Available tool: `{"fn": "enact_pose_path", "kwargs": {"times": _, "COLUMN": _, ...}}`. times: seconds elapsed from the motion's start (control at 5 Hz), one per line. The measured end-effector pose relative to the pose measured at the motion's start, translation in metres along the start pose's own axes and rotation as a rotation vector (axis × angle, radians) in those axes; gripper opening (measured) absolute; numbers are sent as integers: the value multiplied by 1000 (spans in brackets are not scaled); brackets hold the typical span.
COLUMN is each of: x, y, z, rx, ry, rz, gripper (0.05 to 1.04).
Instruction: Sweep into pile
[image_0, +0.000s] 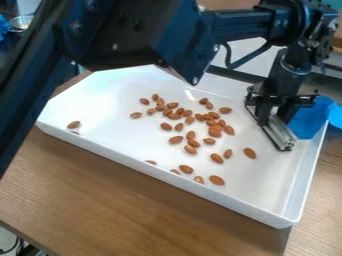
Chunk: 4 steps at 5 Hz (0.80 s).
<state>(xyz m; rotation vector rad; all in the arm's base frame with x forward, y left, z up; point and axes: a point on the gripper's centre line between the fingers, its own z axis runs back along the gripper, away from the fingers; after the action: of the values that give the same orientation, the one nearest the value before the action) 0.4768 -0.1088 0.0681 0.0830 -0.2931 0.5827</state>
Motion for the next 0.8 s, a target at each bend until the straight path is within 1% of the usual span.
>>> {"fn": "enact_pose_path", "kwargs": {"times": 0.4, "x": 3, "y": 10, "z": -3, "rx": -19, "ry": 11, "rz": -8, "gripper": 408}}
{"fn": "enact_pose_path", "kwargs": {"times": 0.8, "x": 7, "y": 46, "z": -7, "rx": -56, "ry": 7, "rz": -31, "gripper": 380}}
